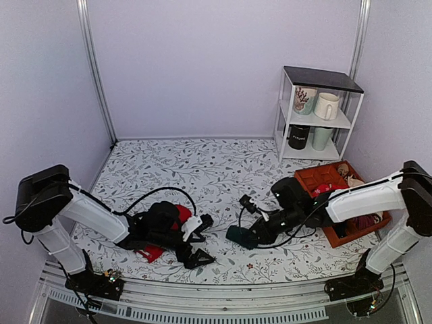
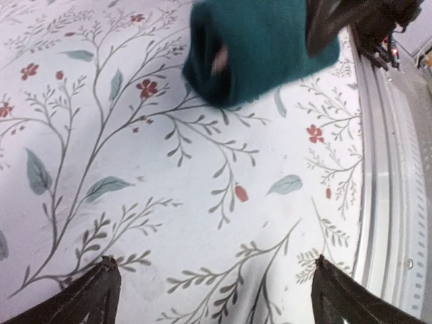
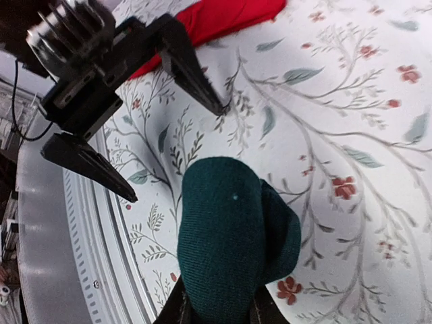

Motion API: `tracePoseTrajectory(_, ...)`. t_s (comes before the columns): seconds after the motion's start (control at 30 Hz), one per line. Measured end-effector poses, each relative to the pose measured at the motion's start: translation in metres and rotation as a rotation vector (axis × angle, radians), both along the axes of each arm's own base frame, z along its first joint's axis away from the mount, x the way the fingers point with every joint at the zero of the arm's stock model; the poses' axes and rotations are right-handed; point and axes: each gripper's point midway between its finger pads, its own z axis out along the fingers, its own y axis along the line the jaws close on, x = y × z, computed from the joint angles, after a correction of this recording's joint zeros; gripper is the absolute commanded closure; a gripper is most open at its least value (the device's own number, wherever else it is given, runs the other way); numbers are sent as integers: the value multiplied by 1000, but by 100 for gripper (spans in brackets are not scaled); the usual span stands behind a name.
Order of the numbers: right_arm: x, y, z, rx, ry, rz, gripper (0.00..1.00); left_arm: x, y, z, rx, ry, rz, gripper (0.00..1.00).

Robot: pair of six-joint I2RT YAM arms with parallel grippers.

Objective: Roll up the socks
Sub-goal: Pick up the sock from the center of the board, then place the sock in the storage box.

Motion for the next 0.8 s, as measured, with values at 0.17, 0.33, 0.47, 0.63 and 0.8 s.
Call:
tracePoseTrajectory(0.17,49,-42,48,22,-102,-213,100,12,22,5,61,-46,91,1)
tracePoseTrajectory(0.33,109,-114,88,27,-203,-505,100,33,30,41,24,-164,172,1)
tracePoseTrajectory(0.47,138,-155,93,-21,-223,-661,100,51,38,66,-34,-214,233,0)
tracePoseTrajectory(0.63,167,-187,91,-75,-221,-780,100,57,40,74,-59,-225,233,1)
tracePoseTrajectory(0.8,199,-211,88,-162,-249,-801,100,54,35,79,-76,-234,201,0)
